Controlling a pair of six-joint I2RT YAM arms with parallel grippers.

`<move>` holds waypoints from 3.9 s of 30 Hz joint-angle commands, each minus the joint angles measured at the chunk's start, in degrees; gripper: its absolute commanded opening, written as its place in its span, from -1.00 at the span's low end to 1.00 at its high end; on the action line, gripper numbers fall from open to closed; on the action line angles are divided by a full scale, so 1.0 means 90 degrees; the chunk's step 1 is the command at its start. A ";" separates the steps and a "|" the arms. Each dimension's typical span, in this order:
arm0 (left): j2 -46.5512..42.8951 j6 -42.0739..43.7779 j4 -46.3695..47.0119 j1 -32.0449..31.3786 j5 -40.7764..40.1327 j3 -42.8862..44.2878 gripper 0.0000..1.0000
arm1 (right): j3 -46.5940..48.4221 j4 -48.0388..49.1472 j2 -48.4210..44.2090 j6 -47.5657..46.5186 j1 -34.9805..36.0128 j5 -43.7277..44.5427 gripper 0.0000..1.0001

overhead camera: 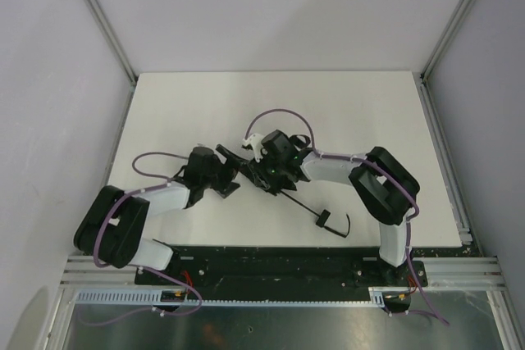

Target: Put away the umbrella

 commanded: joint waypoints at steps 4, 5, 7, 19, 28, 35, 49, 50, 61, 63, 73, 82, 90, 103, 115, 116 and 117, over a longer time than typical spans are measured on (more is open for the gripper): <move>-0.0347 0.0249 0.0928 0.0190 0.0412 -0.0645 0.99 | -0.0312 -0.0850 0.0723 0.0967 -0.0590 -0.1999 -1.00; -0.0291 0.0208 0.1057 0.0194 0.0461 -0.0691 0.99 | -0.0315 -0.0799 0.0742 0.1058 -0.0678 -0.2186 -1.00; -0.0119 0.0128 0.1378 0.0189 0.0551 -0.0742 0.99 | -0.0317 -0.0693 0.0816 0.1217 -0.0820 -0.2507 -1.00; 0.1345 -0.0372 0.2005 -0.0380 0.0455 -0.0251 0.95 | -0.0298 -0.0326 0.1269 0.1724 -0.1638 -0.4158 -1.00; 0.2135 -0.0410 0.2007 -0.0592 -0.0233 -0.0248 0.39 | -0.0298 -0.0144 0.1389 0.1756 -0.1817 -0.4625 -1.00; 0.2399 -0.0176 0.2013 -0.0641 -0.0448 -0.0209 -0.09 | -0.0257 -0.0055 0.1337 0.1906 -0.1774 -0.4548 -1.00; 0.2256 0.0309 0.1975 -0.0646 -0.0252 -0.0446 -0.99 | 0.0325 -0.1515 -0.0261 0.1135 -0.1118 -0.1546 0.16; 0.2237 0.0326 0.1947 -0.0644 -0.0252 -0.0454 -0.99 | 0.0326 -0.1567 -0.0384 0.1025 -0.1016 -0.1300 0.19; 0.2016 0.0079 0.1598 -0.0660 -0.0089 -0.0443 -1.00 | 0.0300 -0.1465 -0.0487 0.0155 0.0940 0.3514 0.40; 0.1920 0.0072 0.1455 -0.0661 -0.0106 -0.0400 -1.00 | 0.0291 -0.1406 -0.0288 0.0163 0.1140 0.3891 0.39; 0.1683 0.0094 0.0999 -0.0653 -0.0076 -0.0222 -1.00 | 0.0235 -0.1369 0.0541 0.0275 0.1102 0.3933 -0.63; 0.1375 0.0394 0.0978 -0.0605 0.0016 -0.0139 0.14 | -0.0060 -0.1385 0.0425 0.0563 0.0477 0.1366 -1.00; 0.1315 0.0556 0.0980 -0.0602 0.0000 -0.0096 0.98 | -0.0423 -0.0796 0.0260 0.1075 -0.0426 -0.1282 -1.00; 0.2092 0.0435 0.0986 -0.0648 0.0020 0.0022 0.65 | -0.0669 0.0403 0.0345 0.1802 -0.1263 -0.3610 -1.00; 0.2549 0.0651 0.1028 -0.0775 -0.0152 0.0146 -0.03 | -0.0576 -0.0206 -0.0014 0.1621 -0.0959 -0.1847 -0.45; 0.2540 0.0667 0.1039 -0.0782 -0.0178 0.0125 -0.10 | -0.0535 -0.0370 -0.0095 0.1610 -0.0814 -0.1402 -0.28; 0.2525 0.0681 0.1044 -0.0785 -0.0195 0.0109 -0.14 | -0.0485 -0.0511 -0.0179 0.1589 -0.0648 -0.0960 -0.06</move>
